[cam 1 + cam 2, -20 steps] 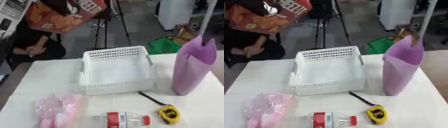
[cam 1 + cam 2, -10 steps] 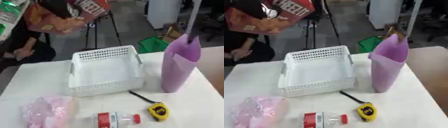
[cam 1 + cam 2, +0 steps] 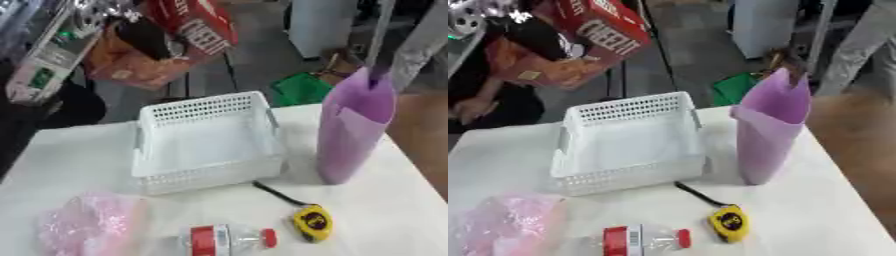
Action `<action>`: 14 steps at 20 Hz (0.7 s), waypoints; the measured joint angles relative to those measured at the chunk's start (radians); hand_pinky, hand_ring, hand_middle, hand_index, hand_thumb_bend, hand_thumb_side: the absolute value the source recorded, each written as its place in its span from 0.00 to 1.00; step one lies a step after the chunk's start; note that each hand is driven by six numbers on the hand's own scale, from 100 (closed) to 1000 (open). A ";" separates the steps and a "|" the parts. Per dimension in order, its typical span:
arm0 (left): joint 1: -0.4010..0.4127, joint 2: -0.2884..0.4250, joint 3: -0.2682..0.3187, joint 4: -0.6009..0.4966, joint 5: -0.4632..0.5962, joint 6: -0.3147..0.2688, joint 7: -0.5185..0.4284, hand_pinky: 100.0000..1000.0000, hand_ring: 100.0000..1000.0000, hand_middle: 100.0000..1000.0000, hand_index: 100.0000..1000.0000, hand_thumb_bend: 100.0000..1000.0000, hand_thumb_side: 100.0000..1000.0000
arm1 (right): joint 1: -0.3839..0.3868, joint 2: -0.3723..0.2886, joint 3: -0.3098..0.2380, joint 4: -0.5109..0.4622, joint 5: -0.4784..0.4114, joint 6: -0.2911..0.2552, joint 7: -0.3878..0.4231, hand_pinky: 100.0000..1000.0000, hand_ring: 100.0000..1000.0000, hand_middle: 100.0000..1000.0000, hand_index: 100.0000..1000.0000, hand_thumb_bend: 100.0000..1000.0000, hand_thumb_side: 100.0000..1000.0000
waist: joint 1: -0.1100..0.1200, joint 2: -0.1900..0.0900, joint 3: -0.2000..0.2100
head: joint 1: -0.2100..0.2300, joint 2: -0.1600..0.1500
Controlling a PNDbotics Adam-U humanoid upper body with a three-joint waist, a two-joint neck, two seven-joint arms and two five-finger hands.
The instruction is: Pick up objects on the table and place them in the box.
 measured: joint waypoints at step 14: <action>-0.003 -0.044 -0.081 0.078 -0.052 0.000 0.000 0.63 0.66 0.50 0.61 0.12 0.29 | -0.005 0.001 0.000 0.000 -0.003 -0.002 0.002 0.72 0.73 0.68 0.66 0.00 0.77 | 0.003 0.010 -0.012 | 0.009 -0.006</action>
